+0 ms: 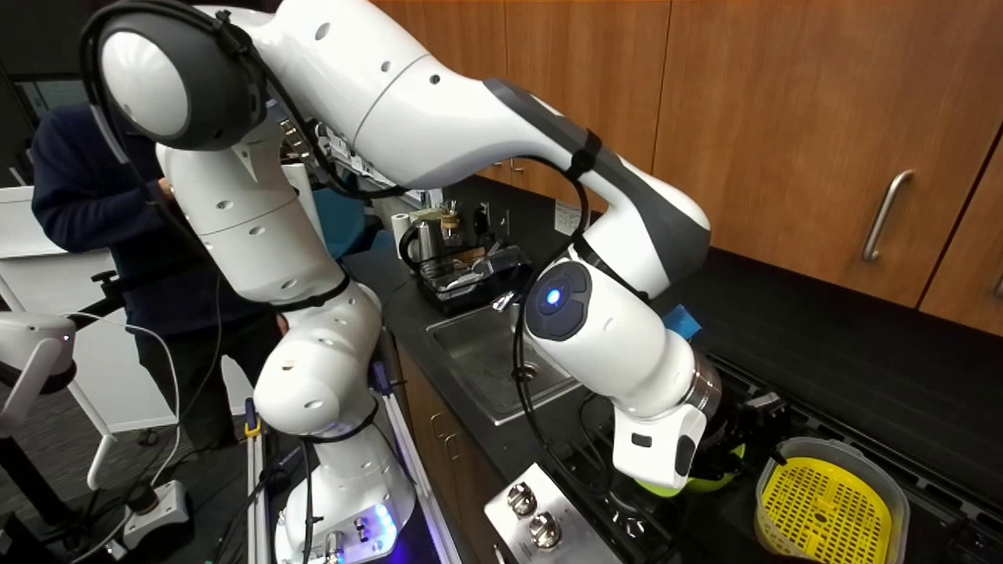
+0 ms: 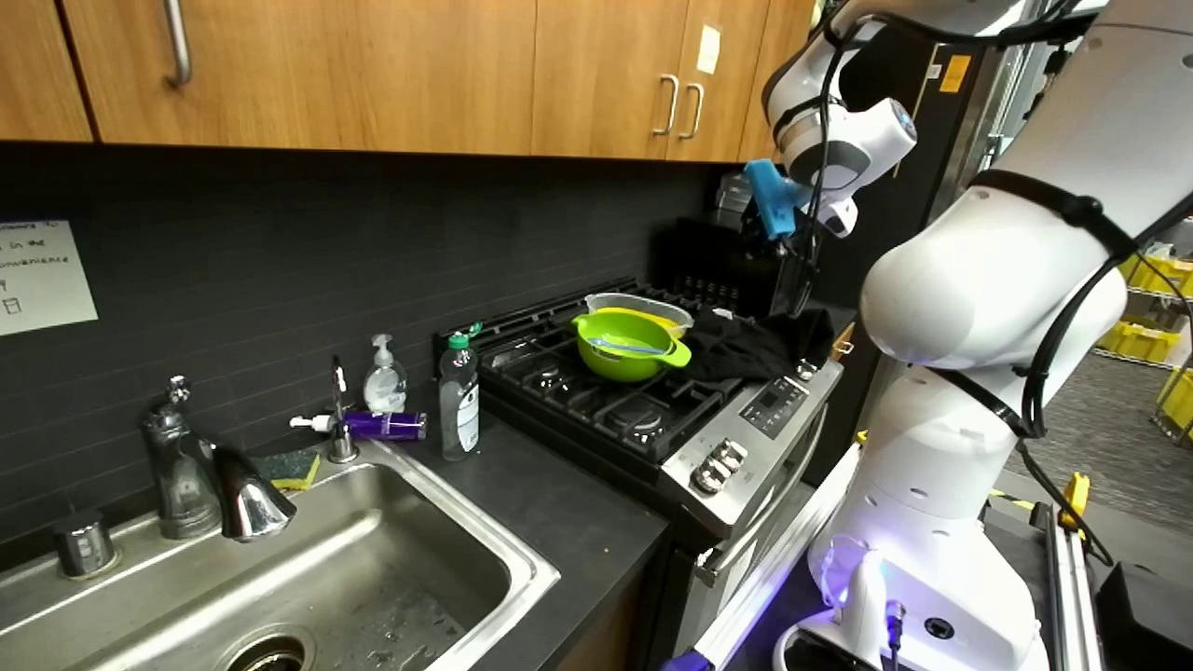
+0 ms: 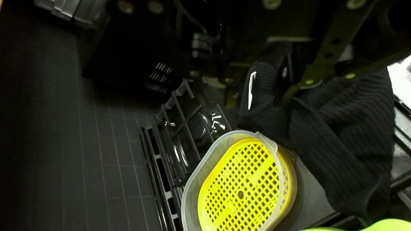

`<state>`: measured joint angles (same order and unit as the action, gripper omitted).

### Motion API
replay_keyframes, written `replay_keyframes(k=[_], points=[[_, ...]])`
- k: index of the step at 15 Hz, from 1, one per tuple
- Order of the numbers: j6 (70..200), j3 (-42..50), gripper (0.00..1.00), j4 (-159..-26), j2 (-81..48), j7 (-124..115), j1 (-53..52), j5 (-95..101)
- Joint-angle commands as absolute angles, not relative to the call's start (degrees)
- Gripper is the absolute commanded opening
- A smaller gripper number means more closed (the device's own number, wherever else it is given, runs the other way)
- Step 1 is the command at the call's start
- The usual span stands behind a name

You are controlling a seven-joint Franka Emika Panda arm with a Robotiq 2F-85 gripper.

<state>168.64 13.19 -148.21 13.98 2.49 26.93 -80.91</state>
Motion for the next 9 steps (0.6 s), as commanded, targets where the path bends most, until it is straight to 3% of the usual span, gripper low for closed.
replay_keyframes(k=[1, 6, 9], points=[[167.2, 13.8, 0.66, -146.6, 11.2, -0.7, 27.7, -78.1], [164.0, 18.4, 0.99, -143.3, 6.2, -6.6, 26.7, -72.8], [158.3, 21.3, 1.00, -137.6, -1.7, -15.9, 27.2, -67.5]])
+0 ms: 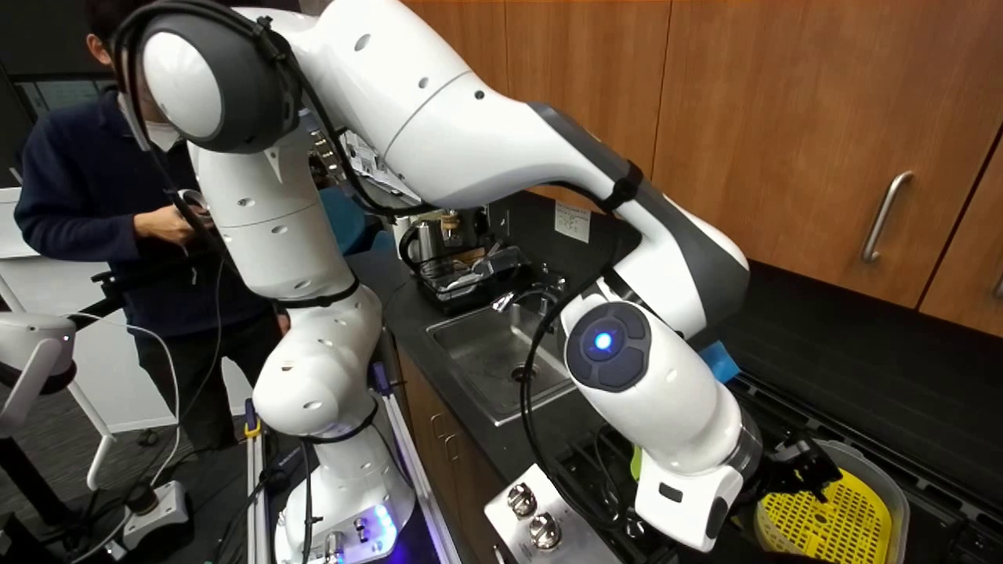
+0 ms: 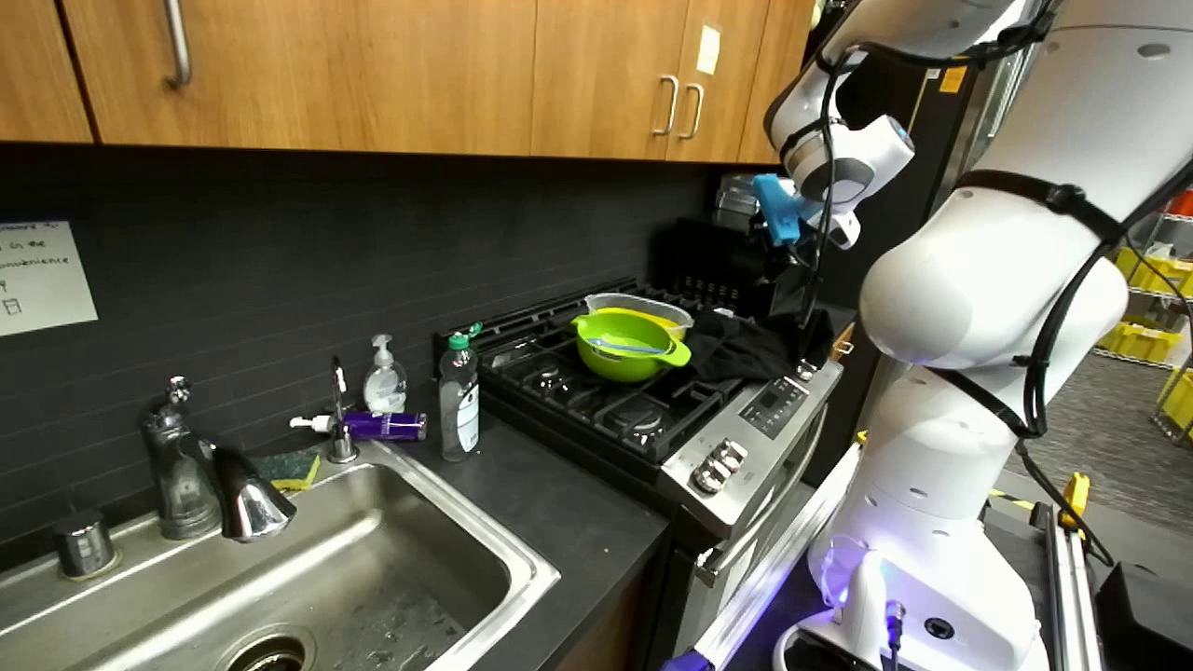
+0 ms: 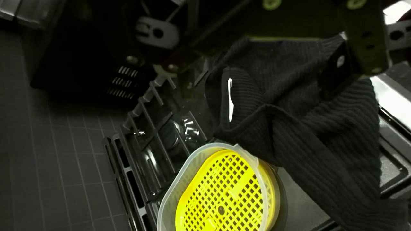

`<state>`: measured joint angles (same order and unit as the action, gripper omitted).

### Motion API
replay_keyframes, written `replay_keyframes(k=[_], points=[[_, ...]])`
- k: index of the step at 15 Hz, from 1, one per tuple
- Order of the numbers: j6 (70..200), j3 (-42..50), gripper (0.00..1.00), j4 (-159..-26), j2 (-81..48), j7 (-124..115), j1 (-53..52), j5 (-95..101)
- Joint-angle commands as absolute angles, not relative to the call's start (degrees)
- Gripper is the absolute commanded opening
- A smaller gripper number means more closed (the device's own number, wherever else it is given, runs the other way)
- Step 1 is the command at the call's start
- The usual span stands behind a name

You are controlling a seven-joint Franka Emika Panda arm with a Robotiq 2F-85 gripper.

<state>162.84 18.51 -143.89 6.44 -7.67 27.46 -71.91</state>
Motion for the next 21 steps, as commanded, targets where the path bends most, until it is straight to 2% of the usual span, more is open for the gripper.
replay_keyframes(k=[1, 8, 21], points=[[157.1, 22.0, 1.00, -135.3, -4.5, -19.5, 27.1, -66.0], [158.2, 23.6, 1.00, -124.0, -15.7, -39.2, 25.5, -65.0], [151.2, 23.9, 1.00, -114.6, -25.4, -60.7, 24.6, -50.9]])
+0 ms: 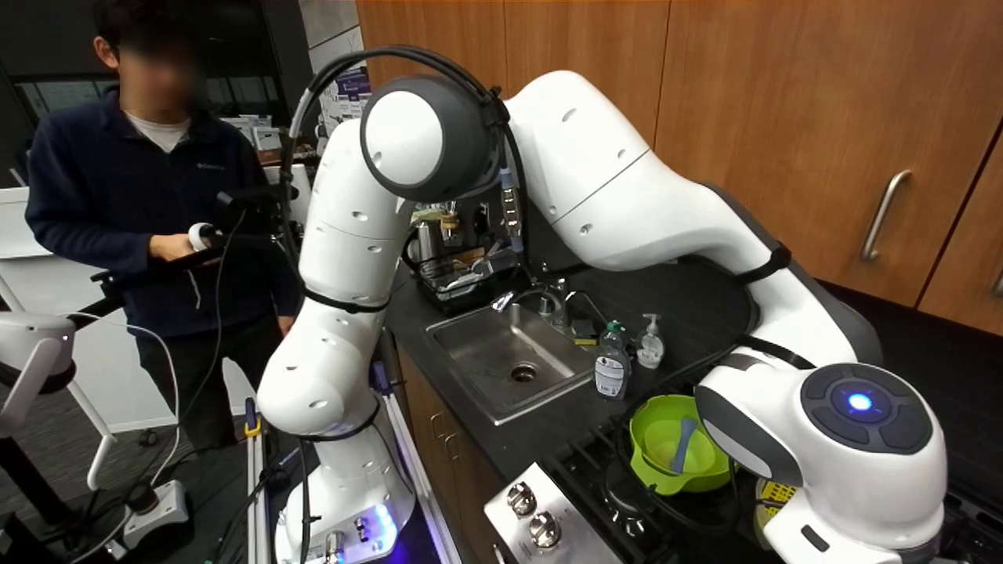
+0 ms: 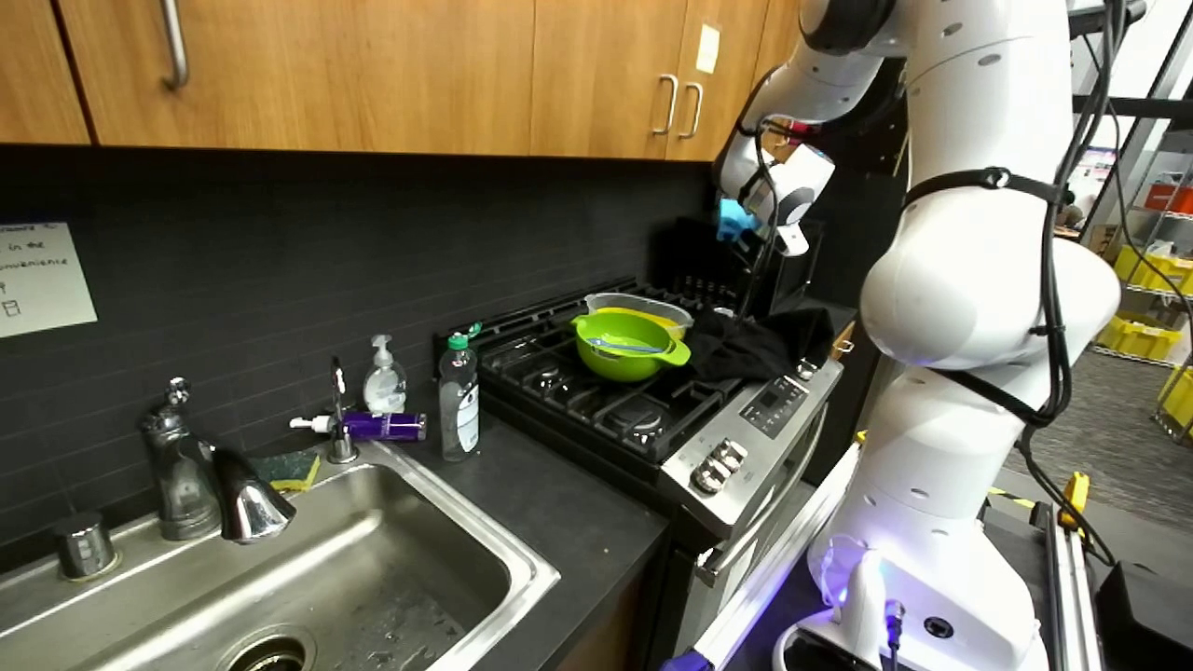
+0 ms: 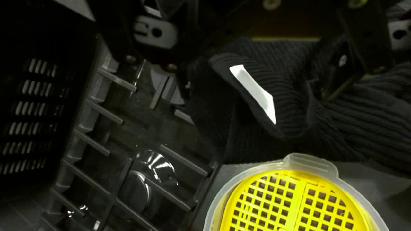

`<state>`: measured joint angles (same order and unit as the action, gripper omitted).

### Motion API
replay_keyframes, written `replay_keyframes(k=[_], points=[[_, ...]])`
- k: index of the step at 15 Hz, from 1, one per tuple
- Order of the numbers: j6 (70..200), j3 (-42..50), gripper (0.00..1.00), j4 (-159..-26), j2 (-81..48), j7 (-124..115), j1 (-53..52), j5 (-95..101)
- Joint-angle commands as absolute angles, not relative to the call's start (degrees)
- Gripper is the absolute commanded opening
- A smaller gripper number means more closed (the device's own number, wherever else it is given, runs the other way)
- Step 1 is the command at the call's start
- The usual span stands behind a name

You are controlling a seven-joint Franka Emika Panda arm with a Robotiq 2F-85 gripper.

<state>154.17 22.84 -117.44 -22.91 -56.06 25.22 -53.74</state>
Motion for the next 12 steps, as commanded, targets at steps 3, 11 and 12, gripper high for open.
replay_keyframes(k=[3, 11, 12], points=[[148.7, 23.6, 1.00, -112.4, -27.8, -63.6, 25.4, -49.1], [139.6, 22.8, 1.00, -106.1, -34.8, -67.3, 28.9, -47.9], [138.9, 22.7, 0.75, -105.4, -35.4, -67.3, 29.3, -48.2]])
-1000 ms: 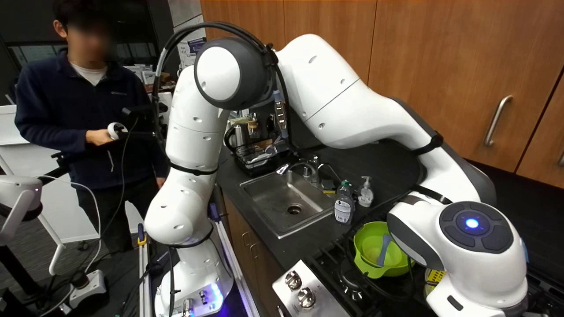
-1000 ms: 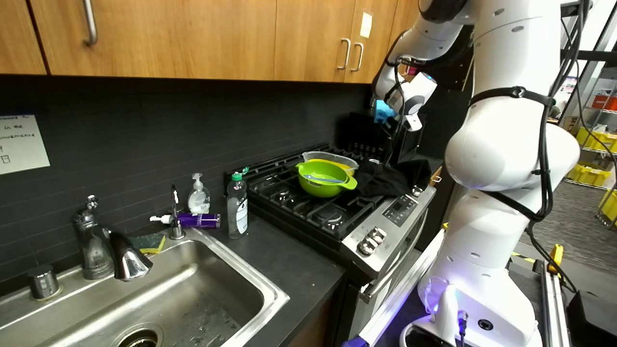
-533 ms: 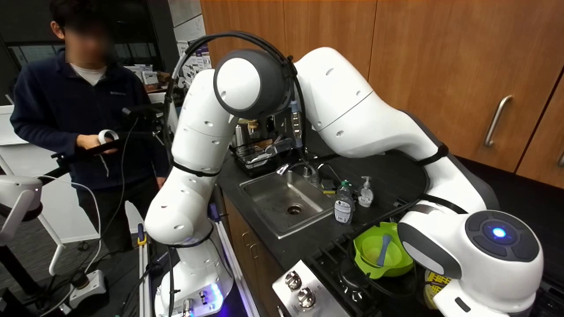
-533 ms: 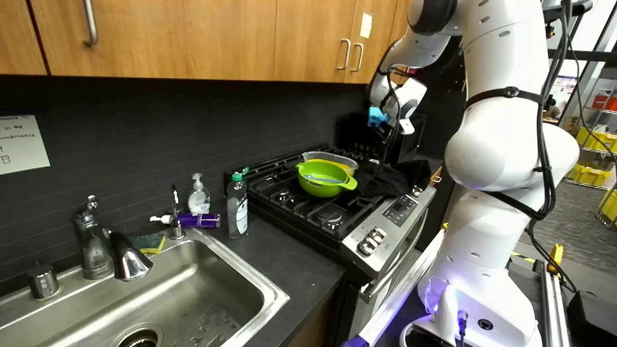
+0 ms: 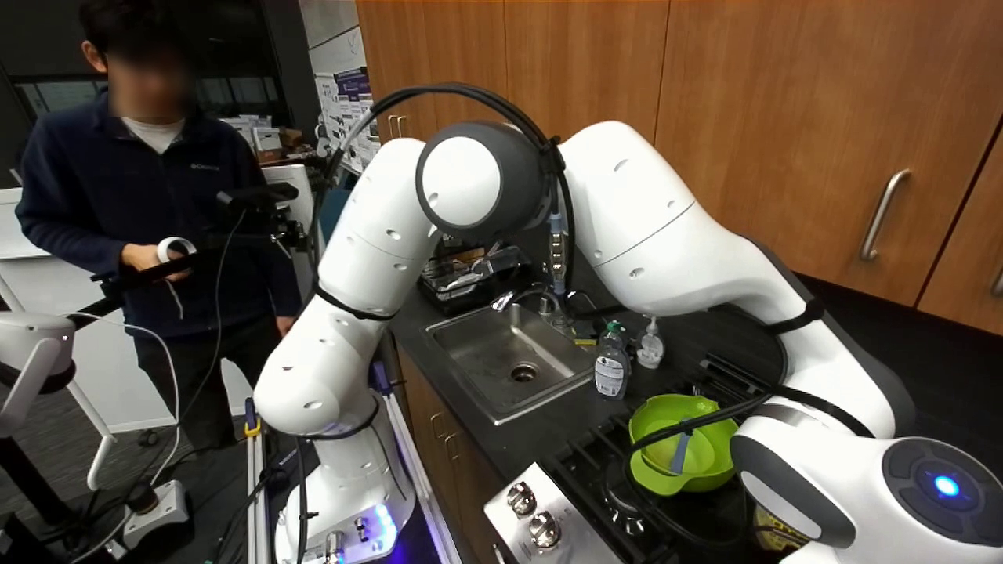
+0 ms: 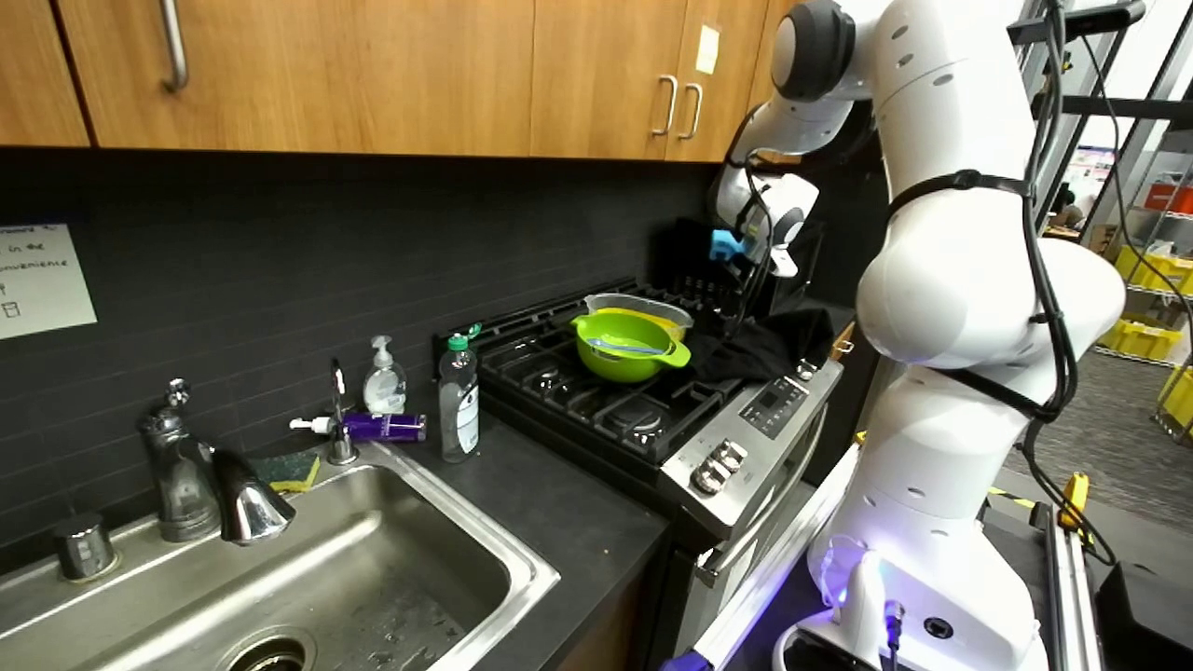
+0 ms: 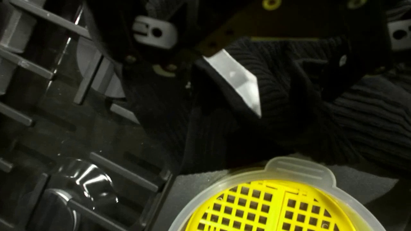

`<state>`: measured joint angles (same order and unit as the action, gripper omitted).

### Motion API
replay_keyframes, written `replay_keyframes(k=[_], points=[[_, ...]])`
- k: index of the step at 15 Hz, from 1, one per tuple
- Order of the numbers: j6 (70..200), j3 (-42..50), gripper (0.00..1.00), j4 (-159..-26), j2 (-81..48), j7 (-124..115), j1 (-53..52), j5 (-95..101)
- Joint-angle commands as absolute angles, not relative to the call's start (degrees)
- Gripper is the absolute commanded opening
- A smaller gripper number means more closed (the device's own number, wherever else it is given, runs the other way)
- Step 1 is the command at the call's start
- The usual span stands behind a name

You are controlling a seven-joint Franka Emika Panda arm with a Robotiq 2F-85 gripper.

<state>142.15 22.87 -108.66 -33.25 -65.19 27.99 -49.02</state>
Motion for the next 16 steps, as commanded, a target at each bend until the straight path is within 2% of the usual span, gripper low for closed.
replay_keyframes(k=[1, 3, 6, 11, 16], points=[[138.4, 22.7, 0.73, -104.8, -35.8, -67.2, 29.7, -48.3], [137.7, 22.7, 0.61, -103.8, -36.5, -67.3, 30.2, -48.4], [137.1, 22.7, 0.35, -103.1, -36.8, -66.8, 30.9, -48.7], [139.8, 22.1, 0.00, -106.1, -33.7, -61.9, 30.8, -49.8], [147.4, 21.5, 0.01, -111.5, -28.1, -53.8, 28.9, -51.1]])
